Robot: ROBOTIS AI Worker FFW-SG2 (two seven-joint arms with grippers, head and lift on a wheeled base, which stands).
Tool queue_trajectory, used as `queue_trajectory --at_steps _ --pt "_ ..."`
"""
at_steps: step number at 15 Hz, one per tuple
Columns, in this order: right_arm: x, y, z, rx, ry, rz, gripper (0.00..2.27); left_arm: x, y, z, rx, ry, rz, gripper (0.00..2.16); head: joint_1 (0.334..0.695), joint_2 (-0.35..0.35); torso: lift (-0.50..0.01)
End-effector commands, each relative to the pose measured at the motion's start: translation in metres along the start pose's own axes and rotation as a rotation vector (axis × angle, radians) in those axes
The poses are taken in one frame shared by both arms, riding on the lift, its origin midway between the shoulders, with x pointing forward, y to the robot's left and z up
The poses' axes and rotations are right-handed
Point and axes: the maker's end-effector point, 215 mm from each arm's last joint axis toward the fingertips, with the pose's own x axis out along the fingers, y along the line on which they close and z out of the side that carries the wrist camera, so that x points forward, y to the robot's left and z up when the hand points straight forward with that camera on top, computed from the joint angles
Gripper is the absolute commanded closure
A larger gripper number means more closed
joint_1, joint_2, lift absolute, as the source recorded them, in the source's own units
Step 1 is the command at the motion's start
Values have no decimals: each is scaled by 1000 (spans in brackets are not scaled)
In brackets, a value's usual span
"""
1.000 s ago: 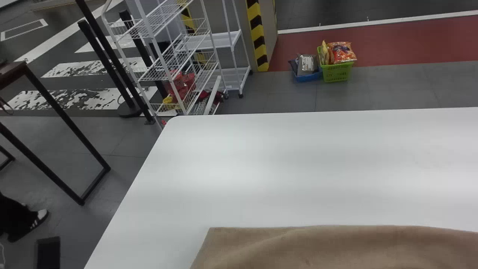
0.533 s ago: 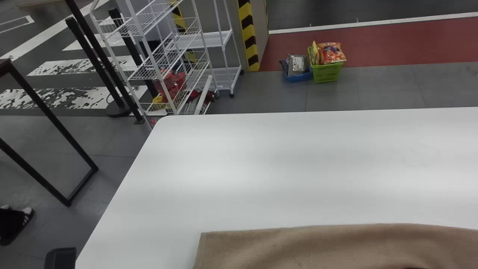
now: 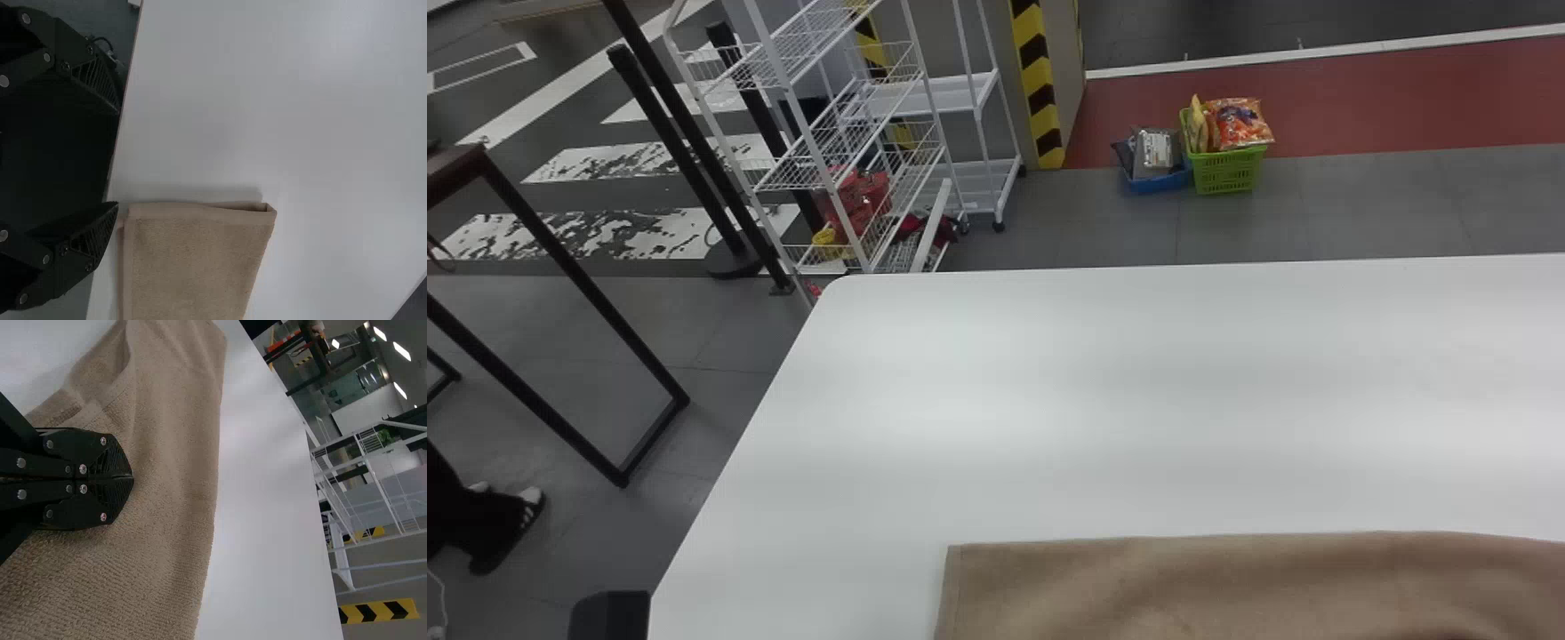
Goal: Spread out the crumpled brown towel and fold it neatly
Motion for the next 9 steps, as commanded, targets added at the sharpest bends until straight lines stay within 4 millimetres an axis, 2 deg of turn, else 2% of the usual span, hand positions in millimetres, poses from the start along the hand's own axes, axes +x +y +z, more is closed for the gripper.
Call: queue_trajectory --at_steps 1,3,4,6,7,9 --pt "0 6 5 3 -2 6 1767 -5 -16 3 1 -12 -60 63 695 344 -126" --pt "-1 10 6 15 0 9 1733 -9 -41 6 12 -20 -154 63 695 328 -126" --pt "-4 13 10 11 -15 10 1345 -8 -49 6 23 -19 -171 63 695 315 -126" --pt "-16 11 23 4 -56 1 309 -4 -66 3 41 -8 -208 66 695 278 -126" --pt "-21 9 27 -6 -63 -10 194 0 -77 1 54 2 -226 63 695 261 -126" --pt "-41 4 45 -4 -121 -28 140 13 -96 1 101 -2 -245 66 695 213 -126"
